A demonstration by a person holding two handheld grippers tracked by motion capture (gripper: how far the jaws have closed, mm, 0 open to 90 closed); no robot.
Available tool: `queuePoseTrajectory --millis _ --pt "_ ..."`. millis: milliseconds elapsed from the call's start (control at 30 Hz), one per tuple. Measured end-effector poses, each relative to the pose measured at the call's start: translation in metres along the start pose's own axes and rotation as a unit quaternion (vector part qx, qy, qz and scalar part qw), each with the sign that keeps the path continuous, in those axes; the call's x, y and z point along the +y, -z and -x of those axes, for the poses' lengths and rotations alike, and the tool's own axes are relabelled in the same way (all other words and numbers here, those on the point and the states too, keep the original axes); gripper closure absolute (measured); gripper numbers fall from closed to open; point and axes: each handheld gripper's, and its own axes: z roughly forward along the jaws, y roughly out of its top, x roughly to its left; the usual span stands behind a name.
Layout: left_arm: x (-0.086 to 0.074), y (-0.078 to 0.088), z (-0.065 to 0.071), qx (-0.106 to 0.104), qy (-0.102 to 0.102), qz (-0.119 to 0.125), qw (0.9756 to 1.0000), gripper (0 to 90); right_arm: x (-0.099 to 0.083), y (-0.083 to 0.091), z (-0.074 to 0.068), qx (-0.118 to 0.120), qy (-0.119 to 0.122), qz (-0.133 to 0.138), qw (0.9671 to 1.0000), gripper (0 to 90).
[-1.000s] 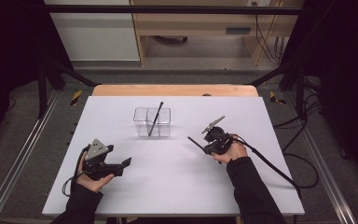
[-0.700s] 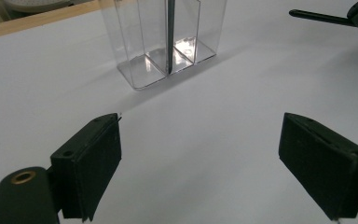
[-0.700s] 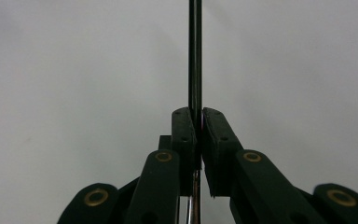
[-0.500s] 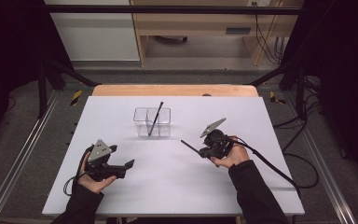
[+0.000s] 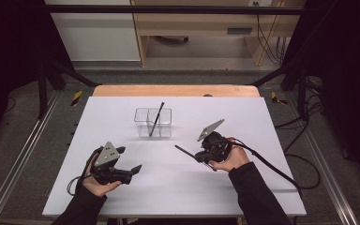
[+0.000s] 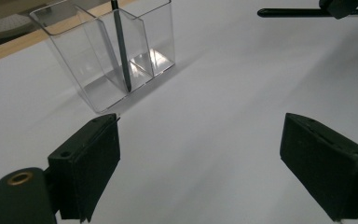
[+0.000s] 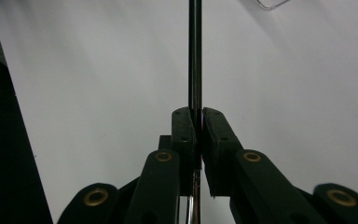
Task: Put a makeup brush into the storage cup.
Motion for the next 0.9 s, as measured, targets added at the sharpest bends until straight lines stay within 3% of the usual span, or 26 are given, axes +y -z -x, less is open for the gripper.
queuePoseTrajectory --millis 433,900 --pt "0.009 -0.004 0.010 -0.015 -0.050 -0.010 0.9986 10.8 0.013 -0.007 -0.010 0.027 0.015 -0.005 0.9995 84.4" --pt "0.026 -0.015 0.021 -0.020 -0.122 -0.027 0.9919 10.7 0.027 -0.008 -0.020 0.043 0.031 -0.004 0.9986 84.4"
